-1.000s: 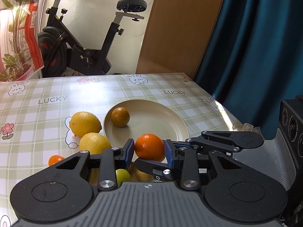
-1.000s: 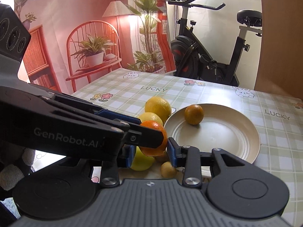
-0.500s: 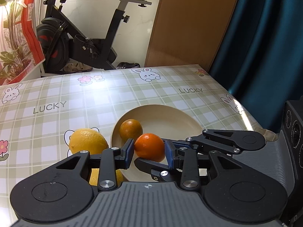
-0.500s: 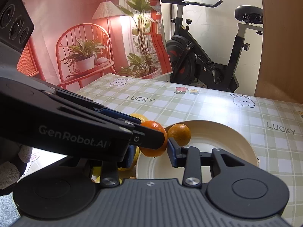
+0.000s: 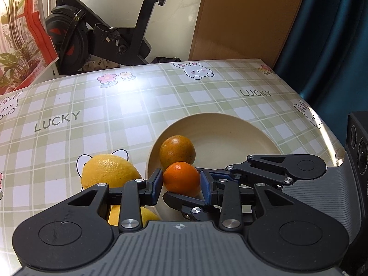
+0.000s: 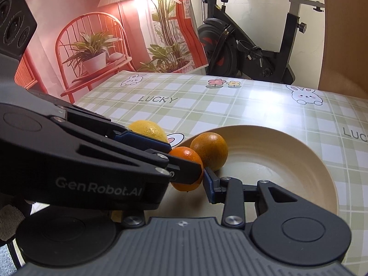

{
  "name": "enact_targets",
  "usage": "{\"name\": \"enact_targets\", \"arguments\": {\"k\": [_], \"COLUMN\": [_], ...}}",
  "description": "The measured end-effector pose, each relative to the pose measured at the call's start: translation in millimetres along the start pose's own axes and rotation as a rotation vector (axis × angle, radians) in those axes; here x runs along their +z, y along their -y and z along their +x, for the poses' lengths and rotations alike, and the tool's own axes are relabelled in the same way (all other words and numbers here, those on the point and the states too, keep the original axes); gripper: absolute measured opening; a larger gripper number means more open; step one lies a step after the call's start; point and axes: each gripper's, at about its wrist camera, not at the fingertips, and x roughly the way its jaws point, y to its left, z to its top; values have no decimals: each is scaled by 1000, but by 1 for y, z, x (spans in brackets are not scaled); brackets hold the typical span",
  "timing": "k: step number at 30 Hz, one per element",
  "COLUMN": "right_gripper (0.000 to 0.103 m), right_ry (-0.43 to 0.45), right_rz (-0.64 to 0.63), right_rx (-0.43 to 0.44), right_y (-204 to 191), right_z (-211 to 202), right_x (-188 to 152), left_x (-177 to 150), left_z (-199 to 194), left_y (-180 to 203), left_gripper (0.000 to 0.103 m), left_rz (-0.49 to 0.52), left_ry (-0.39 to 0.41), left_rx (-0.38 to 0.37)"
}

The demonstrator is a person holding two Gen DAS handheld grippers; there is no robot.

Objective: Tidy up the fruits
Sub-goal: 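Open the left tool to set the tangerine beside the first, then withdraw the left tool from the plate toward the fruit pile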

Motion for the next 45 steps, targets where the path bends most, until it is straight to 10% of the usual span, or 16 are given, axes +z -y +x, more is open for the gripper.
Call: {"name": "enact_targets", "arguments": {"k": [24, 45], "right_gripper": [39, 40], "right_ry": [15, 113], "right_rz": [15, 129], "right_rx": [-52, -74], "right_y": [-3, -18], "right_z": [15, -44], "right_x": [3, -22], "left_x": [6, -22], "left_z": [6, -77], "left_y": [-1, 5], "left_gripper": [38, 38], "left_rz": [-15, 17], "left_ry": [13, 149], "left_rx": [44, 83]}}
